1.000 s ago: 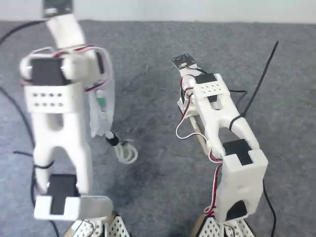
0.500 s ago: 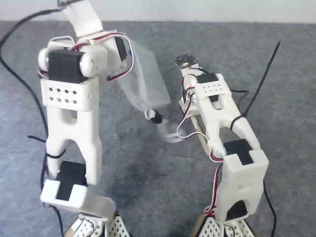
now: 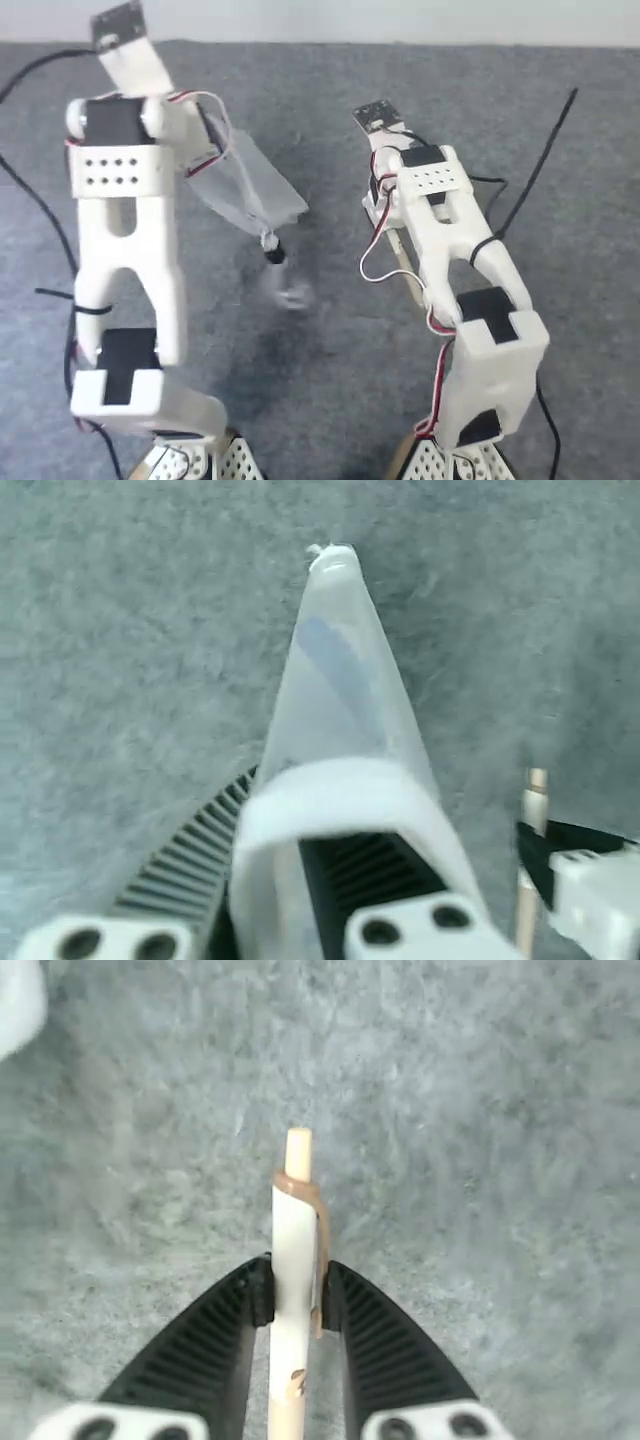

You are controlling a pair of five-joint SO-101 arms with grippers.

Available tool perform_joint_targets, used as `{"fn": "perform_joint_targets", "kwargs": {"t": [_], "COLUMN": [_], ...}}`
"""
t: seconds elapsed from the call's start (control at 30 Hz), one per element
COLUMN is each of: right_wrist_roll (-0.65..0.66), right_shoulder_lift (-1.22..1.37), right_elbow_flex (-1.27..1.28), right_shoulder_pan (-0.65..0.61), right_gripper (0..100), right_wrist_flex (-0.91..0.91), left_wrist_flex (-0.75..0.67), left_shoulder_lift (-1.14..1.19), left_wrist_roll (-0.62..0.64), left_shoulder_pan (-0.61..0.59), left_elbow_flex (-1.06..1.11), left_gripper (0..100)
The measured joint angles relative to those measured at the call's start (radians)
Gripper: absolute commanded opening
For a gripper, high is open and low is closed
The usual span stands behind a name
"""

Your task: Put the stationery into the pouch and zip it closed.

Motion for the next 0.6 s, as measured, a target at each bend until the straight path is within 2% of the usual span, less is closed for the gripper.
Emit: {"fn": "perform_joint_targets", "kwargs": {"t": [0.2,0.4,0.6], "right_wrist_roll": [0.000,0.000,0.000], "right_shoulder_lift": [-0.112,-0.290,-0.517], "right_elbow_flex": [0.063,0.158,0.253], "right_shoulder_pan": [-0.002,-0.006,-0.081], "right_gripper": [0.8,1.0,1.0], "right_wrist_flex": [0.000,0.002,0.029], "left_wrist_flex": [-0.002,-0.002,-0.002], "left_shoulder_lift": [0.000,0.000,0.000], "left_wrist_roll": [-0.015,-0.029,-0.032], "left_shoulder_pan": [-0.086,-0.094,-0.094], "left_elbow_flex": [0.035,0.035,0.035], "left_gripper": [1,1,1]}}
